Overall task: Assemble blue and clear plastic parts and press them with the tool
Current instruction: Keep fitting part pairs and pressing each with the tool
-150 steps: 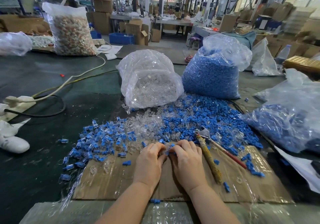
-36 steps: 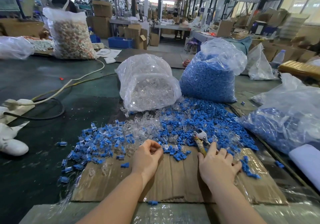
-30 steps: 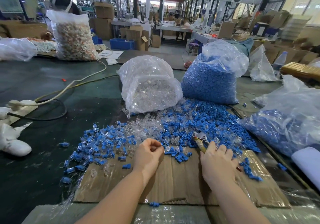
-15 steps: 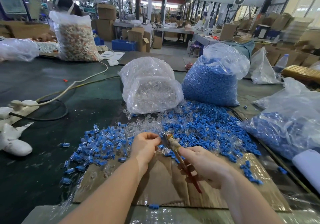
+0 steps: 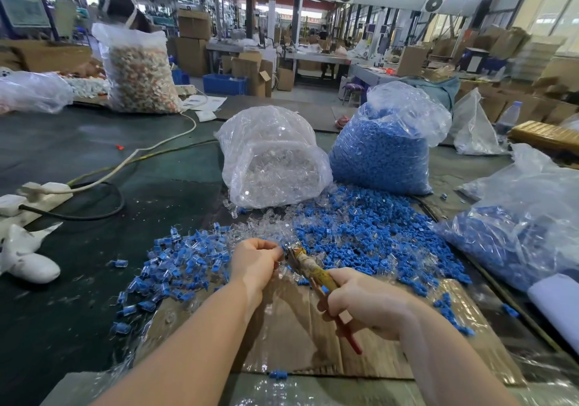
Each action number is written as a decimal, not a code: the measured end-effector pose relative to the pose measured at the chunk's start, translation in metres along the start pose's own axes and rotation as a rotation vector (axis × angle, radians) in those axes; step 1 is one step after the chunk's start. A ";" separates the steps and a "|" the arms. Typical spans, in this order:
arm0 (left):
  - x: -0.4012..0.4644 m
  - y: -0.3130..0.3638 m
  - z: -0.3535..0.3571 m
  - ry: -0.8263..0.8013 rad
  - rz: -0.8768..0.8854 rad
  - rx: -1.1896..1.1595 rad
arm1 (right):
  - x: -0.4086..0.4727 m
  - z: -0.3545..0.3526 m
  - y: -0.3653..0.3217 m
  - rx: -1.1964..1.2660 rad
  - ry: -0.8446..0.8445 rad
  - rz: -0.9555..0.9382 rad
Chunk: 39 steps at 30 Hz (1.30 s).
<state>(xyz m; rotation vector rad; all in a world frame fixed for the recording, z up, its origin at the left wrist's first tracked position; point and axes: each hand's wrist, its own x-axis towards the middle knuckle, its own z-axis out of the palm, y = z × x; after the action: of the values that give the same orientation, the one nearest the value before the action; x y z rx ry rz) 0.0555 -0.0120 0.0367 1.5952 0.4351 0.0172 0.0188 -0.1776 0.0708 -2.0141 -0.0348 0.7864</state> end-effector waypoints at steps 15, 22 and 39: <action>-0.004 -0.002 0.000 0.013 -0.022 -0.067 | 0.002 0.011 0.000 -0.083 0.137 -0.055; 0.000 -0.005 -0.008 0.146 0.221 0.281 | 0.006 0.012 0.012 0.092 0.242 -0.140; -0.002 -0.023 -0.010 0.042 0.342 0.509 | 0.032 -0.007 0.040 -0.362 0.735 -0.053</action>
<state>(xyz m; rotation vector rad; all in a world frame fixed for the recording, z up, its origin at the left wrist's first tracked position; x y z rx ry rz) 0.0451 -0.0026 0.0156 2.1600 0.1995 0.2150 0.0370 -0.1950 0.0250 -2.5242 0.2049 -0.0372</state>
